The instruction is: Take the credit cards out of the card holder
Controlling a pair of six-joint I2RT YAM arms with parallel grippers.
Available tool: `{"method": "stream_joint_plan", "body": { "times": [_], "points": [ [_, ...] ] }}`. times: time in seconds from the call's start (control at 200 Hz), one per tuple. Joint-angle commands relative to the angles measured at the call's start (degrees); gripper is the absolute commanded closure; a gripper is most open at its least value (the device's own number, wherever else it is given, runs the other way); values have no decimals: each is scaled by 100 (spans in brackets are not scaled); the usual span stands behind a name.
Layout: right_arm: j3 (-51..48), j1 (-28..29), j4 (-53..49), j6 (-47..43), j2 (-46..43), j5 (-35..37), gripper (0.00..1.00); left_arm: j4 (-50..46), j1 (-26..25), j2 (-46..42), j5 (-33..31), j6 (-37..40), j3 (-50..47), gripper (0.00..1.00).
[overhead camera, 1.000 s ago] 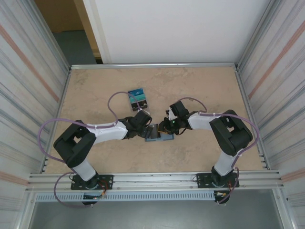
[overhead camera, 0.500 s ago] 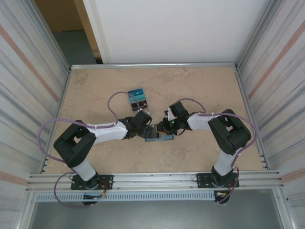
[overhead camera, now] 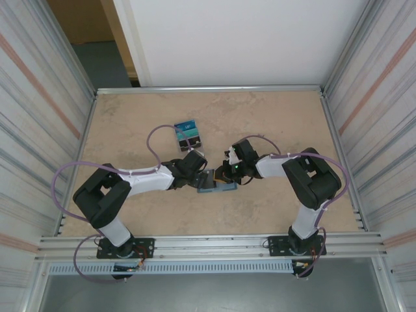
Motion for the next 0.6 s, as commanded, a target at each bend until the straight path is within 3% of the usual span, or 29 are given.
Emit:
{"method": "stream_joint_plan", "body": {
  "times": [0.0,0.225,0.596],
  "points": [
    [-182,-73,-213,1,-76,123,94,-320,-39,76,-35,-34,-42,13],
    [-221,-251,-457,-163,-286,172,97,-349,-37,103,-80,-12,-12,13],
    [-245,-384,-398,-167,-271,34,89,-338,-30,167,-83,4,9,13]
  ]
}}
